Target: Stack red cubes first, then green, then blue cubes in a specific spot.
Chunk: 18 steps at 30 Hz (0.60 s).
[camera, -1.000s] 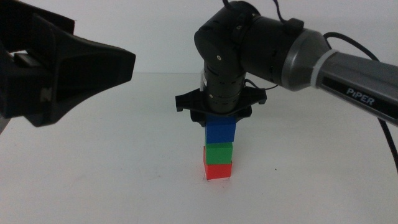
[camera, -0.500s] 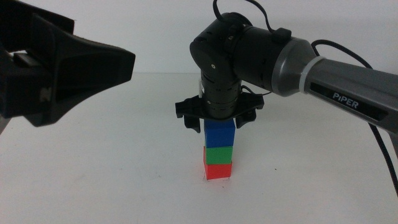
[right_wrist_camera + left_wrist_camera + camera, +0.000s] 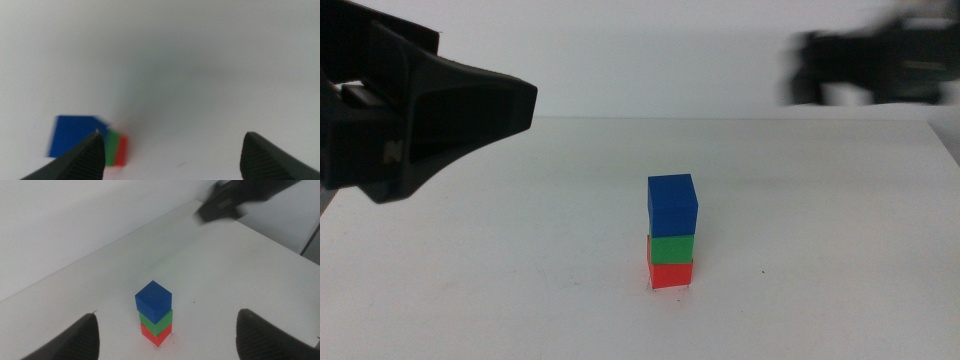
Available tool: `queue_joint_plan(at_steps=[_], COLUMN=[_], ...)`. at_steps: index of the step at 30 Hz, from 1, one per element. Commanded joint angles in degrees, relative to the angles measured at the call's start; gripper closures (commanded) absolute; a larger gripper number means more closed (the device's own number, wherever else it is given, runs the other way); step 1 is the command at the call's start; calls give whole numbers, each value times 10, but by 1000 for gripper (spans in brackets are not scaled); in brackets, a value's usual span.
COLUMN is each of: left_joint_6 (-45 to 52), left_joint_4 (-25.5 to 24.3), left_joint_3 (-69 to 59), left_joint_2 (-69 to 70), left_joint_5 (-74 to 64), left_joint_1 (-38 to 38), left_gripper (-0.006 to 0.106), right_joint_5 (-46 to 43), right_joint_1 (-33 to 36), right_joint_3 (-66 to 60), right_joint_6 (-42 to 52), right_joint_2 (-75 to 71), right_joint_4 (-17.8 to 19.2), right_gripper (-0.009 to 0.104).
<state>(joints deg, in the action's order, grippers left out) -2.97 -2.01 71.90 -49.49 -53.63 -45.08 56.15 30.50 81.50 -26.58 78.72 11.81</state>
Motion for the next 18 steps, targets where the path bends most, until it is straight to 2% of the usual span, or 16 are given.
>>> queue_joint_plan(at_steps=[1,6,9,18], left_joint_6=[-1,-1,-1,-1], left_joint_4=[1,1,0,0], left_joint_3=[-2,-2,-2,-2], left_joint_2=[2,2,2,2], left_joint_5=[8,8,8,8], left_joint_1=[2,2,2,2], left_gripper=[7,7,7,7], right_joint_5=[-88,-208,-232,-229], right_joint_1=[-68,-231,-269,-271], right_joint_3=[-95,-248,-285,-287], right_joint_6=[77,247,318,339], right_joint_2=[-94,-225,-250,-252], right_joint_4=[-38,-146,-212,-221], right_gripper=[2,2,2,2])
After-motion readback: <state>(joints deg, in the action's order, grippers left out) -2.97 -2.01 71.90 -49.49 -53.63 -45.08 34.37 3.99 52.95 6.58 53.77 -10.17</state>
